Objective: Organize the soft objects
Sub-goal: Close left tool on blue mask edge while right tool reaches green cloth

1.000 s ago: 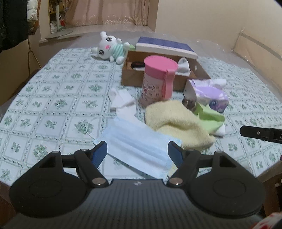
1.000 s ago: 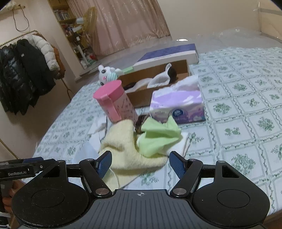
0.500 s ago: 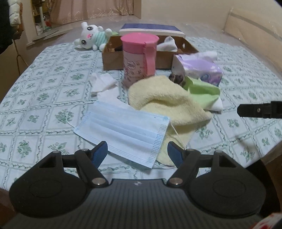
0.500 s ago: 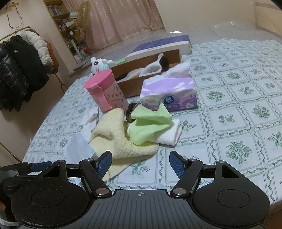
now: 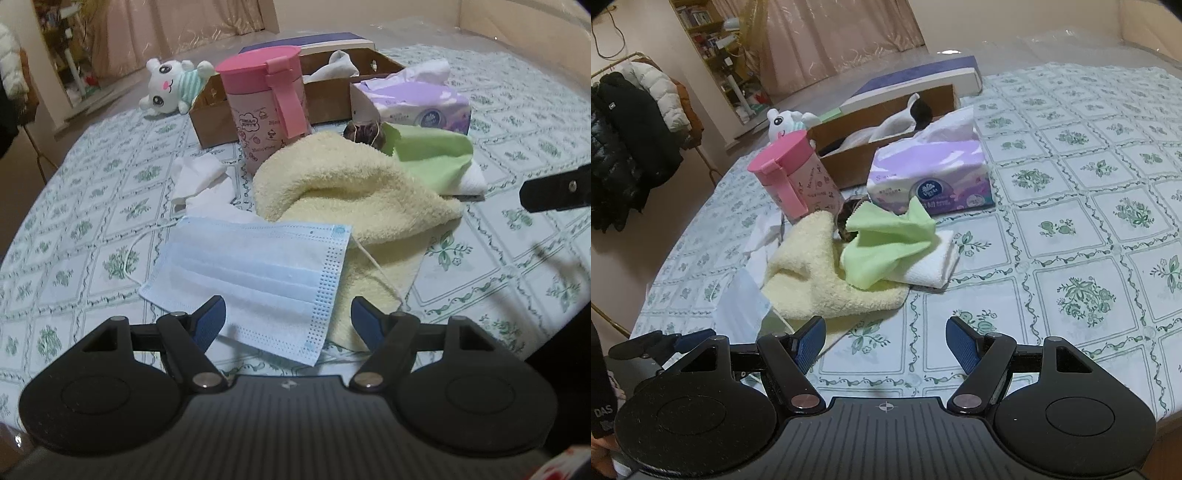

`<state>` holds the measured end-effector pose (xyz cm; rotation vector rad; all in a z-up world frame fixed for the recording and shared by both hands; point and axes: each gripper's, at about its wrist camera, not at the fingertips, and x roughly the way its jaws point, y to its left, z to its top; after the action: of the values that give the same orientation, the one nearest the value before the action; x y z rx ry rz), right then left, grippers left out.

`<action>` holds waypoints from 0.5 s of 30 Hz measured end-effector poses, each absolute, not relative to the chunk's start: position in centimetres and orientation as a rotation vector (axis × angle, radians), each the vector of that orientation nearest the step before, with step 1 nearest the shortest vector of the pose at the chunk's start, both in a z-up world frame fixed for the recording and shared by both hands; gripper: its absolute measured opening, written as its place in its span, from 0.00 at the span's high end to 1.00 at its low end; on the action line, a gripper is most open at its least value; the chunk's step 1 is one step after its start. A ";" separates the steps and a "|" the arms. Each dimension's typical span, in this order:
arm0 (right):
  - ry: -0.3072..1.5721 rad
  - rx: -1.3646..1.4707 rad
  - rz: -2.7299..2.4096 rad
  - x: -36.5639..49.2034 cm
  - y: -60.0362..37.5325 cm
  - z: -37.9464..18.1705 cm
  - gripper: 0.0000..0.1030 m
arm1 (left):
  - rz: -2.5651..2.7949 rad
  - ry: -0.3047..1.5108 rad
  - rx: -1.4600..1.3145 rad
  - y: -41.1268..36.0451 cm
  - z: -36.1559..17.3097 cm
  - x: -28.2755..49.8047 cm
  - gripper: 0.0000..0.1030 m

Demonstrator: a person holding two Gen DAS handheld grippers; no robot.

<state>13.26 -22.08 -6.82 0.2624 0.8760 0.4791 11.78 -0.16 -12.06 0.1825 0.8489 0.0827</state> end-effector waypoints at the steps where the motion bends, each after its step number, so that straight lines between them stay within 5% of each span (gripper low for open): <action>1: 0.878 0.262 0.478 13.3 -22.1 -6.9 0.30 | 0.083 0.846 0.196 -0.3 -12.2 11.8 0.30; 5: 0.886 0.266 0.476 13.4 -22.2 -7.2 0.30 | 0.078 0.846 0.231 -0.2 -12.7 11.8 0.41; 11: 0.893 0.267 0.469 13.5 -22.1 -7.6 0.30 | 0.031 0.851 0.184 0.9 -12.6 11.0 0.87; 15: 0.896 0.267 0.469 13.5 -22.1 -7.8 0.30 | 0.032 0.834 0.140 2.0 -12.2 10.2 0.95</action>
<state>13.53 -22.11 -7.83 0.2672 0.8964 0.4689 10.16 1.98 -12.17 0.1400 0.8337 0.0316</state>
